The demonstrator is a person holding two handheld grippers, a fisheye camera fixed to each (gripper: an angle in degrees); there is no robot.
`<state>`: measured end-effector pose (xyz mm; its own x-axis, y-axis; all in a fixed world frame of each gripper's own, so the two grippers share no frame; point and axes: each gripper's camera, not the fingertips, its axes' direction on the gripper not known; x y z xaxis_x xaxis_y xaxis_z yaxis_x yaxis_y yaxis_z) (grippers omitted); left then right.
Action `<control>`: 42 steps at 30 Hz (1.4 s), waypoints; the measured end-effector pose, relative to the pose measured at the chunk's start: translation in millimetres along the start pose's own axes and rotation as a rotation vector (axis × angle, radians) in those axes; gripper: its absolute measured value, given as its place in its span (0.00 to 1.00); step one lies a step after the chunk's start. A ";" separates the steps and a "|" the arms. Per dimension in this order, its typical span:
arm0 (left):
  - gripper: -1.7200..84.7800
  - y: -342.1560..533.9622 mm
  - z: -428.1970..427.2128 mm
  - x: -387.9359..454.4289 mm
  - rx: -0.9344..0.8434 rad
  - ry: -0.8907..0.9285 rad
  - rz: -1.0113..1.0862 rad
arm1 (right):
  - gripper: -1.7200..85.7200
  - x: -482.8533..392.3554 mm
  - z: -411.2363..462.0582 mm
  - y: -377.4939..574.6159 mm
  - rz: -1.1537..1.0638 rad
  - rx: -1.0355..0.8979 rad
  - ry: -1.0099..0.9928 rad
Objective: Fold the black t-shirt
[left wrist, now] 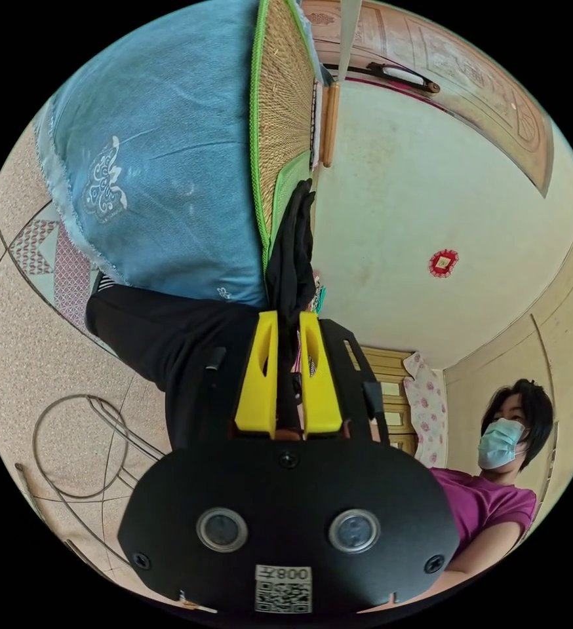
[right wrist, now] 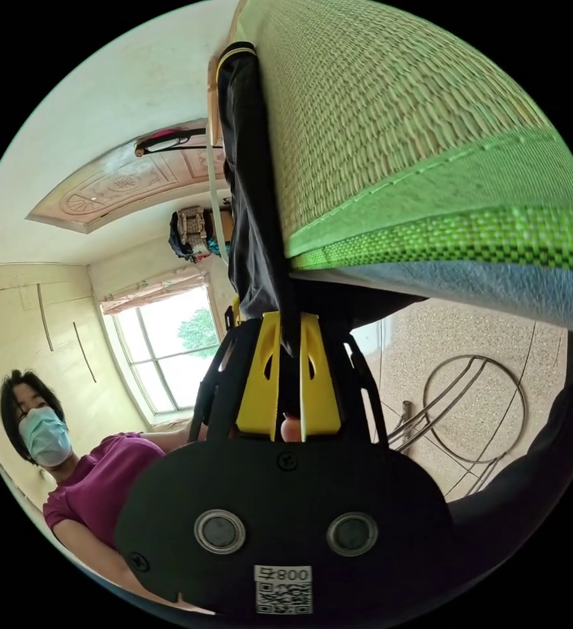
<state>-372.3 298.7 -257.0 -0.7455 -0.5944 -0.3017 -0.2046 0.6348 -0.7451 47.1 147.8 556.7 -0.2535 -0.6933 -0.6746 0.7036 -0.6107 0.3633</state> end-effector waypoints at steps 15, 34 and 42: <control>0.10 33.3 17.7 27.7 -0.063 -0.006 0.059 | 0.03 -43.7 -36.3 29.1 -0.162 -0.019 -0.002; 0.07 26.7 71.6 55.6 -0.129 -0.204 0.122 | 0.03 -19.0 -37.3 35.9 -0.127 0.025 -0.047; 0.10 32.8 93.2 51.3 -0.140 -0.152 0.117 | 0.03 -7.4 -40.9 36.9 -0.113 0.036 -0.065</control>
<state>-358.2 243.0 -352.4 -0.6673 -0.5736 -0.4751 -0.2167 0.7598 -0.6130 102.1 146.0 548.9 -0.3726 -0.6420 -0.6701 0.6444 -0.6986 0.3111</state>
